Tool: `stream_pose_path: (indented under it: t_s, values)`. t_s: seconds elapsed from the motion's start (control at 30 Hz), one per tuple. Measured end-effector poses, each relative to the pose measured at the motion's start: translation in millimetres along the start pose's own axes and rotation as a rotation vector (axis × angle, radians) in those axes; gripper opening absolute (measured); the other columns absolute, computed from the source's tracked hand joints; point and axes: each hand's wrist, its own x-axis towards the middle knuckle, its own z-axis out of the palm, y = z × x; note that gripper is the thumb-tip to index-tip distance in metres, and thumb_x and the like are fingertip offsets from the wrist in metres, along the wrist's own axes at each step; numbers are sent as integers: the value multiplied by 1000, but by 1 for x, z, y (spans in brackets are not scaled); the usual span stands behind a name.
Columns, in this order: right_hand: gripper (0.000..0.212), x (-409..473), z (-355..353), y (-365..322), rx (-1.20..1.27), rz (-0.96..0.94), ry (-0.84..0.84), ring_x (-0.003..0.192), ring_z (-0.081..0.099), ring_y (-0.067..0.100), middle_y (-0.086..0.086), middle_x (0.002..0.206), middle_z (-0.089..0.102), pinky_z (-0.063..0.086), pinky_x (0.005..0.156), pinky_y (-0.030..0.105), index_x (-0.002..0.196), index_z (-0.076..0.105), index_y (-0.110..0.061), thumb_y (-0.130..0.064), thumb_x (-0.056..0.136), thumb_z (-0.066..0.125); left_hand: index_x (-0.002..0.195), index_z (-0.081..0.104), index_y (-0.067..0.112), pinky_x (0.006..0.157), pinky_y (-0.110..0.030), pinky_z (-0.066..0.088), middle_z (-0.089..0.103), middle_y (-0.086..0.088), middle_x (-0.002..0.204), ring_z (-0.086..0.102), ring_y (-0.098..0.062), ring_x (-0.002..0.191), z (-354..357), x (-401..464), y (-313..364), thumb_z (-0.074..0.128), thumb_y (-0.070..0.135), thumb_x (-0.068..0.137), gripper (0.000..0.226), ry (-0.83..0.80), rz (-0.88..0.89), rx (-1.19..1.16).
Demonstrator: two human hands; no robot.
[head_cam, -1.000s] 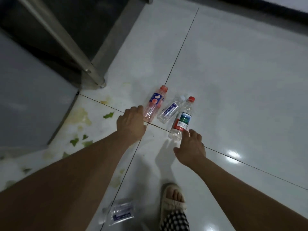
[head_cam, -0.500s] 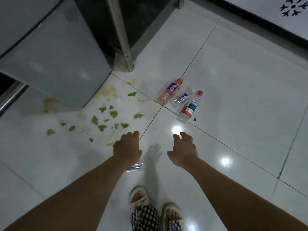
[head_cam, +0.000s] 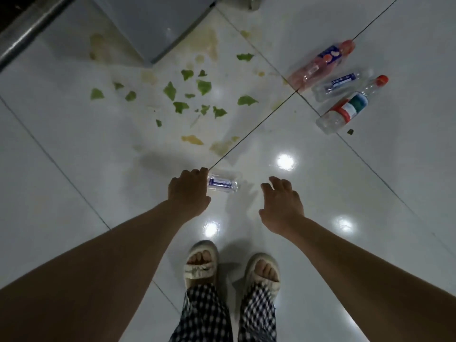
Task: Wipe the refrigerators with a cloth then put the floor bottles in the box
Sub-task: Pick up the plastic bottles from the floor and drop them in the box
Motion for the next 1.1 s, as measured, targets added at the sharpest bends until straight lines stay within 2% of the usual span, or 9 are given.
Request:
stream_pose_path:
  t_s: [0.2, 0.33, 0.43, 0.63, 0.87, 1.1]
  values:
    - [65, 51, 57, 2, -19, 8, 43, 138, 20, 27, 7, 153, 20, 28, 108, 36, 143, 31, -13, -18, 85, 60, 137, 32, 13, 93, -40, 39, 46, -7, 134, 44, -27, 121, 75, 54, -7, 65, 32, 82, 66, 40, 74, 101]
    - [66, 81, 84, 7, -18, 21, 74, 138, 21, 26, 5, 153, 22, 28, 108, 35, 143, 32, -12, -17, 84, 61, 135, 33, 18, 97, -42, 34, 44, -3, 136, 41, -25, 124, 113, 90, -11, 68, 22, 78, 67, 129, 101, 113]
    - [65, 97, 99, 13, -6, 35, 109, 135, 25, 26, 3, 150, 27, 31, 105, 34, 142, 33, -13, -15, 83, 61, 136, 32, 19, 101, -43, 30, 41, -3, 138, 39, -26, 126, 135, 107, -12, 70, 21, 76, 71, 138, 111, 119]
    - [66, 110, 116, 23, 25, 60, 148, 134, 27, 26, 4, 149, 28, 32, 104, 34, 142, 32, -13, -14, 83, 60, 130, 38, 16, 102, -43, 29, 55, -6, 125, 50, -27, 117, 157, 125, -13, 66, 20, 80, 57, 228, 154, 180]
    - [64, 78, 84, 30, 84, 132, 133, 136, 25, 25, 5, 151, 25, 31, 105, 34, 142, 31, -13, -16, 85, 60, 122, 43, 13, 87, -36, 41, 60, -8, 113, 57, -27, 104, 110, 108, -5, 71, 34, 77, 57, 190, 153, 149]
    - [57, 19, -26, 28, 198, 211, 202, 136, 25, 23, 2, 150, 27, 32, 105, 33, 141, 32, -13, -18, 89, 56, 115, 48, 13, 74, -32, 45, 61, -8, 106, 61, -27, 97, -28, 72, 13, 71, 46, 72, 59, 233, 144, 86]
